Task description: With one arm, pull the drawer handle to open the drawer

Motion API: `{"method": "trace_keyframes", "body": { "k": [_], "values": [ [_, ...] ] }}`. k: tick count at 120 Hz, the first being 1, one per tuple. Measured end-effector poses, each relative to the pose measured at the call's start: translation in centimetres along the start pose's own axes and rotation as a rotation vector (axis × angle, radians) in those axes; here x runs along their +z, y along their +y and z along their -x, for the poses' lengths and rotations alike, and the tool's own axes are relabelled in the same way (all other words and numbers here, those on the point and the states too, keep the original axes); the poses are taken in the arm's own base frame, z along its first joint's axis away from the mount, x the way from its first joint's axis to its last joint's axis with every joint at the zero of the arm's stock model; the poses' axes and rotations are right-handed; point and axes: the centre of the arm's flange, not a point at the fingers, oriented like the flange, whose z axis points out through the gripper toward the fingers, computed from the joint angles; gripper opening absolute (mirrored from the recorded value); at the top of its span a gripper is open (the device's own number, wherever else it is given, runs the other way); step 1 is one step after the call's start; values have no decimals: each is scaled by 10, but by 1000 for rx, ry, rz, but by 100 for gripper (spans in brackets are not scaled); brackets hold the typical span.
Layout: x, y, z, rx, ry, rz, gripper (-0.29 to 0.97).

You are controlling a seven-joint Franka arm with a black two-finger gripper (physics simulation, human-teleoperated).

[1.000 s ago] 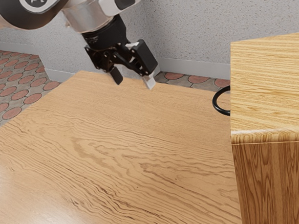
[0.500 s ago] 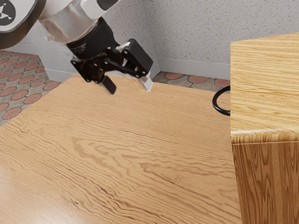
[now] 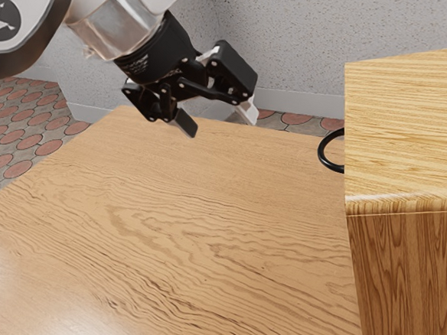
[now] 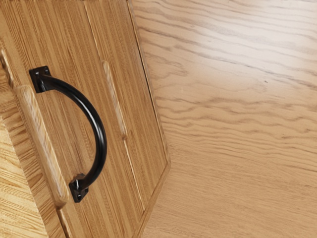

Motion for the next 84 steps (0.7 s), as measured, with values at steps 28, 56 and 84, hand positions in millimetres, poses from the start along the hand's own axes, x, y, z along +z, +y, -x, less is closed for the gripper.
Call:
{"method": "trace_keyframes", "body": {
  "k": [28, 56, 84],
  "values": [
    [5, 4, -1, -38, 14, -1, 68],
    [30, 2, -7, -62, 29, -34, 68],
    [45, 14, -5, -60, 56, -20, 68]
  ]
}}
